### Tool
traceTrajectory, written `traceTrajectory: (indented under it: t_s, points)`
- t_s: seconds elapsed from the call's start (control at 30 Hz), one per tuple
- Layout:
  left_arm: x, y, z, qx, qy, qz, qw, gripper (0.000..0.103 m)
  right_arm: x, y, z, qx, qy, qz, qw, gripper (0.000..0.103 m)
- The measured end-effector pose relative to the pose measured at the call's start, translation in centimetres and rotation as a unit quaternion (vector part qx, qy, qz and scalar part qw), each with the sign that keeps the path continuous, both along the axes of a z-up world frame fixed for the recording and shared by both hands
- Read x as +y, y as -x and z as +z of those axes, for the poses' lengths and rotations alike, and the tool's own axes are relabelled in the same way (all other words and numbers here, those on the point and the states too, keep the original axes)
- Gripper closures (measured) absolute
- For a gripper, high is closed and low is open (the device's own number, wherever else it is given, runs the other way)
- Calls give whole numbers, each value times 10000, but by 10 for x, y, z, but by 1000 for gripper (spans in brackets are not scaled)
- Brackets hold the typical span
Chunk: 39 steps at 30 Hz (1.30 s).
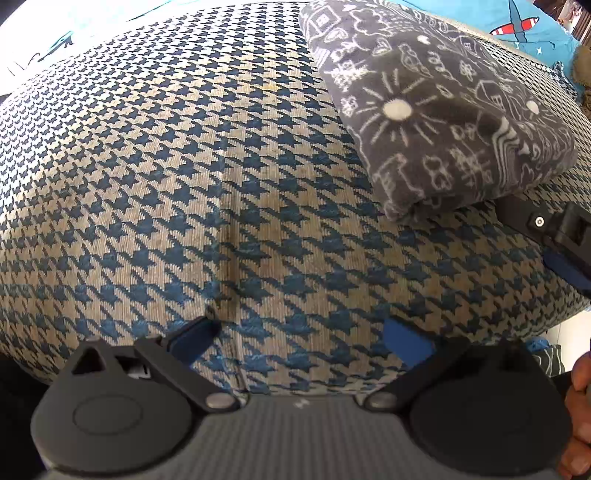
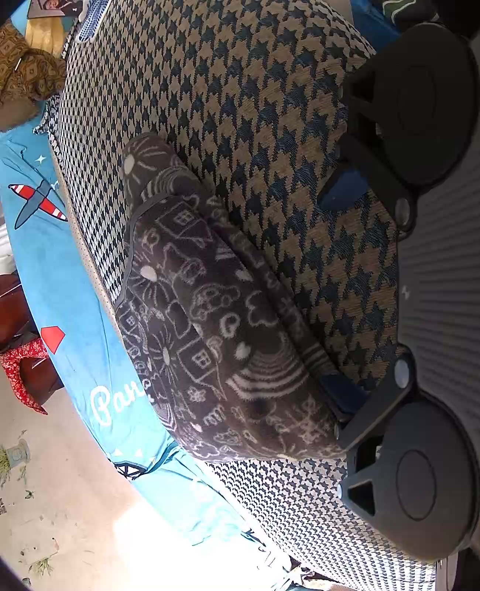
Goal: Fold clothes
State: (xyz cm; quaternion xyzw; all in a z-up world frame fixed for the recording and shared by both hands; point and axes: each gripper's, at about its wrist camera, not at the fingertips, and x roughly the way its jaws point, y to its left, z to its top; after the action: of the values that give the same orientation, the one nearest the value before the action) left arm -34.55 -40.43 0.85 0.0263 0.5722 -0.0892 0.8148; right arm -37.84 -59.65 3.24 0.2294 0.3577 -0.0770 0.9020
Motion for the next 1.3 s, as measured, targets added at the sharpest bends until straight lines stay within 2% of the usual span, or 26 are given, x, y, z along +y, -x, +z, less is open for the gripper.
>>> traceTrajectory:
  t_s: [0.17, 0.3, 0.57, 0.93, 1.03, 1.17, 1.3]
  points:
    - [-11, -6, -3, -87, 89, 34, 9999, 0, -7, 3, 1, -41, -136, -100, 9998, 6]
    - [0, -17, -1, -197, 197, 21, 9996, 0, -15, 6, 3, -66, -286, -230, 9993, 6]
    - [-17, -38, -8, -261, 172, -74, 9995, 0, -23, 10, 7, -32, -269, -309, 9992, 6]
    - [-26, -85, 10, -623, 597, -246, 9960, 0, -64, 4, 38, -164, -161, -144, 9996, 6]
    - [-23, -95, 16, -636, 807, -243, 9944, 0, -84, 2, 41, -204, -402, -125, 9989, 6]
    - [-28, -81, 47, -666, 965, -128, 9930, 0, -112, -9, 41, -214, -997, -299, 9943, 6]
    - [-31, -91, 52, -705, 1107, -47, 9913, 0, -127, -21, 31, -58, -1503, -626, 9866, 6]
